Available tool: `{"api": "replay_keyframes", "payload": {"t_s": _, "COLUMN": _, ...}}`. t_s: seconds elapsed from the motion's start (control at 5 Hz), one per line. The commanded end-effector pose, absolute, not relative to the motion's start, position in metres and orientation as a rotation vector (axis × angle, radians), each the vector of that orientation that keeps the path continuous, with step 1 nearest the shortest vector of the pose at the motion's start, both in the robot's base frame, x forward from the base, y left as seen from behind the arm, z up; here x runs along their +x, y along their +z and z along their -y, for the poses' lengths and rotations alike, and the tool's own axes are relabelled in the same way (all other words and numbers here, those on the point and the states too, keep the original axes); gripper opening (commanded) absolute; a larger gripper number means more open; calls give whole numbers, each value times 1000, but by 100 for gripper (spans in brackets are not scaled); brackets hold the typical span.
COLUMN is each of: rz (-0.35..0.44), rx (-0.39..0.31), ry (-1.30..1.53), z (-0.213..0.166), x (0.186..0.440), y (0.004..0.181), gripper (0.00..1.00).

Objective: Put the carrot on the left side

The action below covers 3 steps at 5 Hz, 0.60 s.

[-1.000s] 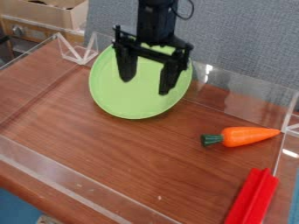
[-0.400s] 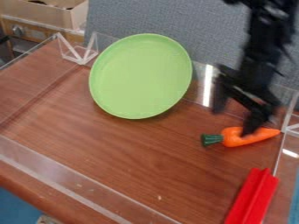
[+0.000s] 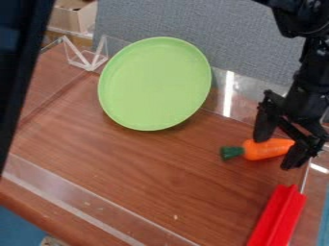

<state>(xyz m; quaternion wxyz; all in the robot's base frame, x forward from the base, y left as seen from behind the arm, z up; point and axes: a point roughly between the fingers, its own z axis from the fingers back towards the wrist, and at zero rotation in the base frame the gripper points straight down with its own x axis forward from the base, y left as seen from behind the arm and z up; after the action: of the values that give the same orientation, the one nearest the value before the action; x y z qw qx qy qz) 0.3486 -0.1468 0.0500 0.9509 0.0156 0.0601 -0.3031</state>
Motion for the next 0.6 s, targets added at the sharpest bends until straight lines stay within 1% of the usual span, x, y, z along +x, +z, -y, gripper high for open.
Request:
{"api": "replay_keyframes", "payload": {"t_s": 0.0, "rz": -89, "rx": 17, "ry": -586, "z": 146, "x": 354, "y": 53, "gripper": 100}}
{"api": "replay_keyframes", "payload": {"t_s": 0.2, "rz": -91, "rx": 9, "ry": -552, "z": 143, "x": 354, "y": 47, "gripper": 100}}
{"api": "replay_keyframes", "payload": {"t_s": 0.4, "rz": -83, "rx": 15, "ry": -654, "z": 130, "x": 356, "y": 44, "gripper": 100}}
